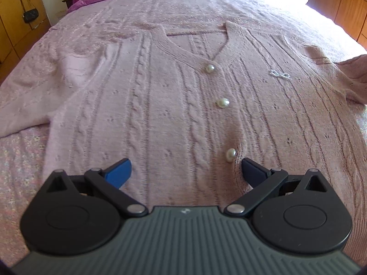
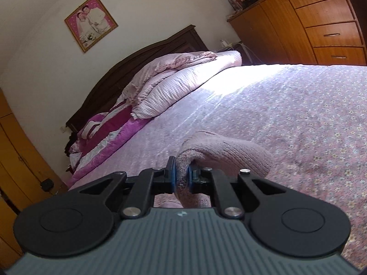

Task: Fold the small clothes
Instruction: 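Carry the sleeve across the cardigan body with the right gripper and release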

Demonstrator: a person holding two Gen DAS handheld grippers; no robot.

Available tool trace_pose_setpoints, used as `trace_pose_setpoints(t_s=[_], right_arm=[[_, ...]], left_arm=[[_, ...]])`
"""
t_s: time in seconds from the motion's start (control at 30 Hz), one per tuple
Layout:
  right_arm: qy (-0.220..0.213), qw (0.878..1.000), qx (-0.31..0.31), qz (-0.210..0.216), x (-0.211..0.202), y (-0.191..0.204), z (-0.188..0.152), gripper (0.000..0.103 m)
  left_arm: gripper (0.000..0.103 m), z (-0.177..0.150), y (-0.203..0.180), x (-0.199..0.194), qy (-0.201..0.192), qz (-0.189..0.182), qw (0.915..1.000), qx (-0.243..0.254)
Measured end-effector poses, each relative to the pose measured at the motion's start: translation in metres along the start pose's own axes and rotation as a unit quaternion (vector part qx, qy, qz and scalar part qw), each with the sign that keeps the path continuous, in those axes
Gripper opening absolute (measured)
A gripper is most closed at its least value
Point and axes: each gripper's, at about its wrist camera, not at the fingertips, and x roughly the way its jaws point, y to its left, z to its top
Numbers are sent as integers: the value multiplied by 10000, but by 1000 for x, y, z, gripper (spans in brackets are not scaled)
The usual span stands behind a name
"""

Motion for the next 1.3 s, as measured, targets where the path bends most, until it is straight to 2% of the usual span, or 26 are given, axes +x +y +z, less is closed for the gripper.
trace_pose_setpoints(t_s=[0.17,0.37,0.93,1.13,1.3], right_arm=[[17,9993,-229,291,-3,50,-13,11],[83,9983,-391,436,0,100,-27,11],[460,9910,-943,830,38,227,-74,11],[658,9858,-1217,957,59,273,-106,11],[1012,9811,-1310,1004,81,302,-141,11]], left_arm=[[103,5,16,-11,-150,0,9999,-26],[103,10,26,-23,-379,-35,9993,-36],[103,14,74,-21,-418,218,9983,-328],[103,13,93,-19,-433,305,9975,-461],[103,11,108,-18,-438,397,9967,-564]])
